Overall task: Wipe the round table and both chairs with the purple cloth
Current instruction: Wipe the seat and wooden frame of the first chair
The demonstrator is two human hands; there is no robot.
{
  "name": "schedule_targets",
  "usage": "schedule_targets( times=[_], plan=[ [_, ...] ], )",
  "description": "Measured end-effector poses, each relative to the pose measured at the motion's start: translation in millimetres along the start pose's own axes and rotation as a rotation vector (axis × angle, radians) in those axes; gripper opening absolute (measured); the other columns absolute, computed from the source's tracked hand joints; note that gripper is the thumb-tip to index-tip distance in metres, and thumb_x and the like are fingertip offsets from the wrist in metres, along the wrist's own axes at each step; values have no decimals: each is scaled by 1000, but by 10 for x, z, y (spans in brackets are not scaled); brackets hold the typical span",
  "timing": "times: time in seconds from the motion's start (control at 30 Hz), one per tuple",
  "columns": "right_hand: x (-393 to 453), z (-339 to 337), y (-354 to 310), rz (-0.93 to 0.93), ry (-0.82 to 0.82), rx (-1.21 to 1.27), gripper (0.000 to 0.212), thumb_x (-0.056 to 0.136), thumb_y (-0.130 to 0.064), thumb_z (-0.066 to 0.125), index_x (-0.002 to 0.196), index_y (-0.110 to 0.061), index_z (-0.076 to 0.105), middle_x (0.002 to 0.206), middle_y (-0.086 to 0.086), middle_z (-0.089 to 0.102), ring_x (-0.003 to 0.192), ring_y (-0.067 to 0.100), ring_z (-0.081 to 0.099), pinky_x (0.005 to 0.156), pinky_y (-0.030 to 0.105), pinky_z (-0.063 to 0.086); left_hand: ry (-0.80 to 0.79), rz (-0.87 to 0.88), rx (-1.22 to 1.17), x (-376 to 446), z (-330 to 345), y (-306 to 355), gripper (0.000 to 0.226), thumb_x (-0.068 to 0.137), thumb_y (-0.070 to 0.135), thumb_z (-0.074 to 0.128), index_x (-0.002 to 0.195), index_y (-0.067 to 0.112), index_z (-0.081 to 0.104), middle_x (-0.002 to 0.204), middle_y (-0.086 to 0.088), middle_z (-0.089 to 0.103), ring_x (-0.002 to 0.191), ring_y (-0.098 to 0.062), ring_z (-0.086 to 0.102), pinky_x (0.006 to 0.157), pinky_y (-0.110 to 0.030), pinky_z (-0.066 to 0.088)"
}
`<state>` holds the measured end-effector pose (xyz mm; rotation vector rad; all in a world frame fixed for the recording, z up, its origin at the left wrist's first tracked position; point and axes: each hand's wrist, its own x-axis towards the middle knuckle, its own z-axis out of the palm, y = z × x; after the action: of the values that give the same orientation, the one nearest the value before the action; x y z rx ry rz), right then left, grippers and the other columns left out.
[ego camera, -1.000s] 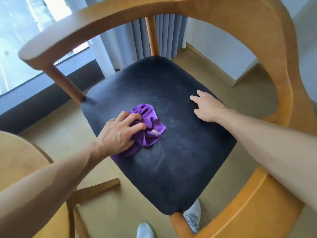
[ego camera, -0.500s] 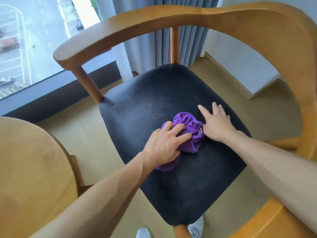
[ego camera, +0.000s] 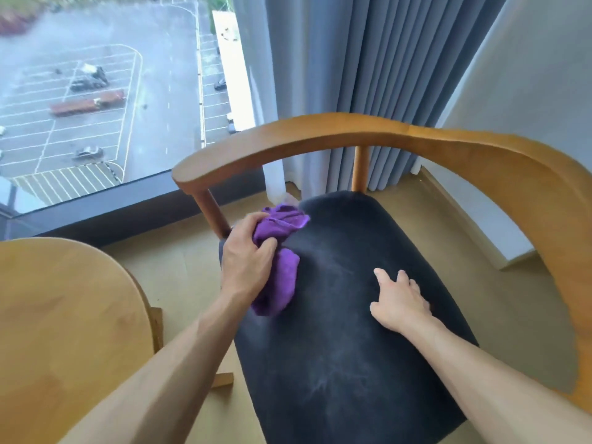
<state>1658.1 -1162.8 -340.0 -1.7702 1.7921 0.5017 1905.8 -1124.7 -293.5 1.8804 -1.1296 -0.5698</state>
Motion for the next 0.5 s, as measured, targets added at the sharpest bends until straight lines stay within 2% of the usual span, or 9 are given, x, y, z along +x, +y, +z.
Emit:
schedule_targets(
  times=[0.1, 0.17, 0.23, 0.3, 0.37, 0.43, 0.5],
  plan=[
    [-21, -172, -260, -132, -22, -3, 70, 92, -16, 48, 154, -33, 20, 165, 9, 10, 148, 31, 20, 111, 52, 37, 219, 246, 155, 213, -368, 517, 44, 80, 29, 59, 123, 32, 58, 118, 12, 58, 107, -15, 56, 84, -33, 47],
    [-36, -289, -460, -202, -7, 4, 70, 92, -16, 48, 155, -34, 22, 164, 7, 12, 146, 30, 24, 110, 48, 39, 375, 321, 304, 481, -606, 761, 48, 78, 41, 53, 125, 38, 52, 120, 15, 52, 107, -18, 53, 74, -34, 42],
    [-61, -421, -677, -266, 32, 26, 68, 93, -17, 48, 154, -34, 25, 163, 5, 15, 145, 28, 27, 108, 43, 40, 418, 328, 500, 775, -766, 858, 51, 81, 47, 50, 130, 35, 49, 126, 8, 51, 110, -25, 50, 73, -38, 44],
    [-88, -576, -887, -329, 99, 72, 65, 94, -17, 49, 153, -35, 28, 162, 2, 19, 143, 25, 31, 106, 40, 42, 248, 188, 732, 1038, -789, 764, 58, 90, 56, 44, 143, 30, 42, 142, -1, 44, 122, -32, 44, 91, -48, 43],
    [-121, -745, -1094, -399, 173, 127, 62, 95, -17, 50, 151, -35, 33, 160, -1, 24, 141, 23, 36, 105, 39, 43, 6, -10, 803, 1210, -741, 552, 60, 99, 59, 30, 152, 32, 30, 157, 0, 32, 135, -34, 34, 107, -56, 29],
    [-154, -910, -1290, -479, 239, 185, 57, 96, -17, 51, 149, -33, 37, 156, -4, 31, 137, 20, 41, 104, 36, 43, -46, -82, 723, 1294, -723, 374, 52, 103, 48, 24, 153, 36, 26, 160, 5, 29, 137, -33, 32, 110, -61, 24],
    [-193, -1065, -1500, -553, 303, 245, 54, 97, -16, 51, 147, -30, 41, 151, -6, 38, 132, 18, 46, 103, 33, 42, -22, -22, 719, 1333, -737, 299, 51, 102, 39, 29, 153, 36, 27, 158, 7, 34, 134, -32, 35, 107, -60, 25]
  ],
)
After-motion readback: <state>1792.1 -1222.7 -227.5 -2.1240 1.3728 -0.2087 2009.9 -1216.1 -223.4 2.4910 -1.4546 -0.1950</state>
